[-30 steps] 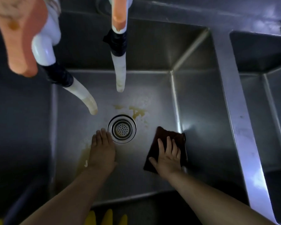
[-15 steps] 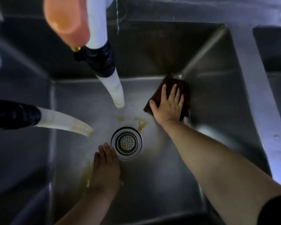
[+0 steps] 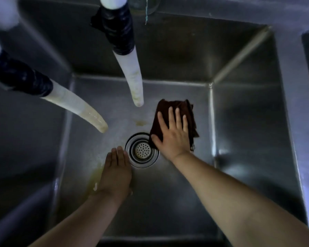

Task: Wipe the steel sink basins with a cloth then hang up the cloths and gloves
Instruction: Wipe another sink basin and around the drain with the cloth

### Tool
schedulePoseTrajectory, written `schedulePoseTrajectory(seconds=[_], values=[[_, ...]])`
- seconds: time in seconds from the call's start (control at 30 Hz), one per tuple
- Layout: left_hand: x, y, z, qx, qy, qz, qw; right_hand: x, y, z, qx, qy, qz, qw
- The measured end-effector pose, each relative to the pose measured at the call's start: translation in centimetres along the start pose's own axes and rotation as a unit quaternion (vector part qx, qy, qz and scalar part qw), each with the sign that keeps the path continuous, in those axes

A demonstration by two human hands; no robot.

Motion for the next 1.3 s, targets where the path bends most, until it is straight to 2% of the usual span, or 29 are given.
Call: schedulePoseTrajectory(seconds=[0.1, 0.2, 0.3, 0.4, 0.5, 0.63, 0.8, 0.9, 1.0, 1.07, 1.17, 1.3], values=[[0.0, 0.2, 0.3, -0.002, 0.007, 0.007, 1.000, 0.6, 4.7, -0.6, 0.007, -0.014, 0.005, 1.000], [0.0, 0.3, 0.1, 0.003, 0.005, 0.013, 1.000, -1.2, 7.3, -0.7, 0.004, -0.033, -0.055, 0.998], [0.2, 0.1, -0.1, -0.008, 0.017, 0.009, 1.000, -4.0, 5.5, -0.2, -0.012, -0.008, -0.143, 0.990], [0.5, 0.1, -0.2, -0.027, 0.030, 0.000, 0.999, -4.7, 0.9, 0.4, -0.021, 0.007, -0.161, 0.987], [0.6, 0.1, -0.4, -0.038, 0.051, -0.009, 0.998, -2.8, -4.2, 0.5, -0.024, 0.004, -0.131, 0.991], [0.8, 0.2, -0.2, -0.044, 0.072, -0.012, 0.996, 3.9, -7.9, 0.8, -0.040, -0.018, -0.059, 0.997], [0.7, 0.1, -0.4, -0.033, 0.074, -0.009, 0.997, 14.2, -8.1, -0.3, -0.021, 0.012, 0.114, 0.993], [0.7, 0.0, -0.5, -0.028, 0.065, -0.004, 0.998, 15.9, -7.7, -0.9, 0.003, 0.012, 0.182, 0.983], [0.6, -0.2, -0.4, -0.027, 0.054, 0.004, 0.998, 13.9, -7.5, -0.6, -0.006, 0.021, 0.206, 0.978], [0.5, -0.2, -0.4, -0.025, 0.047, 0.007, 0.999, 10.6, -7.6, 0.2, -0.027, 0.016, 0.176, 0.984], [0.5, -0.2, -0.3, -0.025, 0.046, 0.011, 0.999, 3.7, -7.4, 0.9, -0.034, -0.009, 0.090, 0.995], [0.5, -0.1, -0.4, -0.027, 0.058, 0.014, 0.998, -7.0, -6.3, 2.1, -0.057, 0.027, -0.062, 0.996]])
Point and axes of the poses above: each hand's wrist, its own y-axis away from the middle knuckle, its own z-axis out of the back of the hand, x = y × z, the point moved 10 cm from there along -y, towards the middle knuckle, and after that the axes turned 4 degrees about -x, right-handed, at the moved point
